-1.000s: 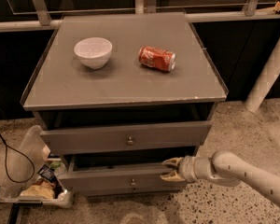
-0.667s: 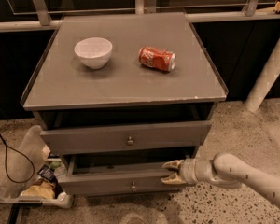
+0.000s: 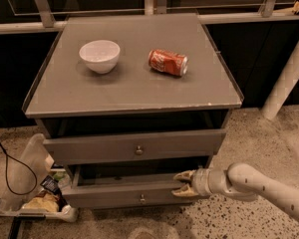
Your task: Open middle drawer
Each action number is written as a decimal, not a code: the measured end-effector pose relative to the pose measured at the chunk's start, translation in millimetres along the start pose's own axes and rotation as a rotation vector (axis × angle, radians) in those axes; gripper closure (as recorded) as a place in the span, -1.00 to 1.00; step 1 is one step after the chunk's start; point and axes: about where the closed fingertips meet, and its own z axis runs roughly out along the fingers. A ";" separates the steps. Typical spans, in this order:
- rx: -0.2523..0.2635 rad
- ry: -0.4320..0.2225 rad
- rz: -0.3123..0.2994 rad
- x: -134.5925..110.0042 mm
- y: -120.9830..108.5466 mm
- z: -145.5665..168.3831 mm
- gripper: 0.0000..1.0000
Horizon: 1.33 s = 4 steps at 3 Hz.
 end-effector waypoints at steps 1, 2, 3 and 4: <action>0.000 0.000 0.000 0.0 0.0 0.0 0.19; -0.021 -0.017 -0.001 2.6 5.4 3.2 -0.28; -0.023 -0.018 -0.002 0.7 5.8 1.6 -0.24; -0.041 -0.024 -0.020 8.1 24.0 -3.7 0.22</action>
Offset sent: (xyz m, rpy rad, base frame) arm -0.0086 -0.0006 -0.0108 0.0314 0.0167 0.0434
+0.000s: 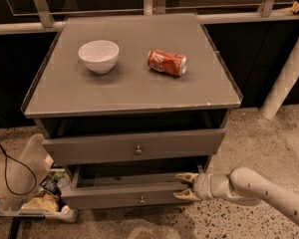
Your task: Open middle drawer
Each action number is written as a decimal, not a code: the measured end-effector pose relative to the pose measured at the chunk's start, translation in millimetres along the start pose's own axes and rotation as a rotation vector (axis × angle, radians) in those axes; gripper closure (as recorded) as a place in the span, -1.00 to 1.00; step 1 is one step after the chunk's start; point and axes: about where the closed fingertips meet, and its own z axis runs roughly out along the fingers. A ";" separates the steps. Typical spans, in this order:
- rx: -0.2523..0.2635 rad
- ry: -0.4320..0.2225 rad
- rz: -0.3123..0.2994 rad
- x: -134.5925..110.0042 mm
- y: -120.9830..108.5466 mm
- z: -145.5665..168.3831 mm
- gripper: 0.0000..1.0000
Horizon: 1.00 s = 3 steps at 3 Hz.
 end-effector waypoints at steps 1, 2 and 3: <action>0.000 0.000 0.000 -5.8 -1.6 -4.0 0.70; -0.035 -0.014 -0.040 -7.7 21.3 -7.9 1.00; -0.035 -0.014 -0.040 -9.6 21.6 -10.0 1.00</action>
Offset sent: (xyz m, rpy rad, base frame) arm -0.2264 -0.0947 -0.0397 -0.0818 -0.1445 0.2083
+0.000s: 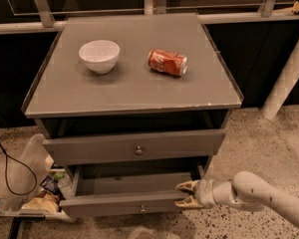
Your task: Open middle drawer
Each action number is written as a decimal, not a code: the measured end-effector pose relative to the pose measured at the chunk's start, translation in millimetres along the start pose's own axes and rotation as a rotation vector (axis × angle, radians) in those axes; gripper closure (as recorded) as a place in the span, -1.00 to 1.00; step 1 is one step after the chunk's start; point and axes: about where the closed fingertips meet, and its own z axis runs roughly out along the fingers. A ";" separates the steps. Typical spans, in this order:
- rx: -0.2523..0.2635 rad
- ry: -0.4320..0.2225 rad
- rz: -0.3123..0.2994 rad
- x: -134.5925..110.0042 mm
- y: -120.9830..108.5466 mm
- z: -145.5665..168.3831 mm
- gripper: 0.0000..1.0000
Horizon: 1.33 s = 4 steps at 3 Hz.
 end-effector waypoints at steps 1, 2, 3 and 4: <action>0.002 0.000 -0.005 6.6 17.5 -5.3 1.00; 0.002 0.000 -0.005 6.6 17.5 -5.3 0.63; 0.002 -0.001 -0.005 6.6 17.5 -5.3 0.18; 0.002 -0.001 -0.005 6.6 17.5 -5.3 -0.30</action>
Offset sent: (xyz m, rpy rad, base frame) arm -0.0177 -0.0065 -0.0065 -0.0004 -0.0048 0.0012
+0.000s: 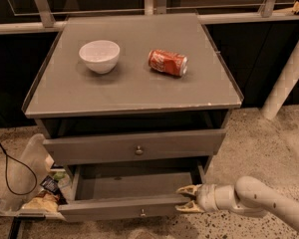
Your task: Open middle drawer
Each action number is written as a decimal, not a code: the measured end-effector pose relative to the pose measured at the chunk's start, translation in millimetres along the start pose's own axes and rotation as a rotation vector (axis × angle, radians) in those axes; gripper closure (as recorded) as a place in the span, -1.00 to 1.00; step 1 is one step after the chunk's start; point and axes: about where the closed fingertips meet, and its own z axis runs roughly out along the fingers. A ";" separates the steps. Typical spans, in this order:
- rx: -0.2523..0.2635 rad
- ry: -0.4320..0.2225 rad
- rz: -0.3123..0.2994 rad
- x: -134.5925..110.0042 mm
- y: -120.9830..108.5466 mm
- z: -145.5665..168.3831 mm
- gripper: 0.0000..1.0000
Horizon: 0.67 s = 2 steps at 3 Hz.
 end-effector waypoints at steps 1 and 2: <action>-0.012 -0.018 -0.014 -1.0 7.0 -1.2 -0.77; -0.040 -0.047 -0.062 2.6 37.5 -5.3 -0.74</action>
Offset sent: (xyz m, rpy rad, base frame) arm -0.1239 -0.0115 -0.0300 0.0586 -0.1033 0.2348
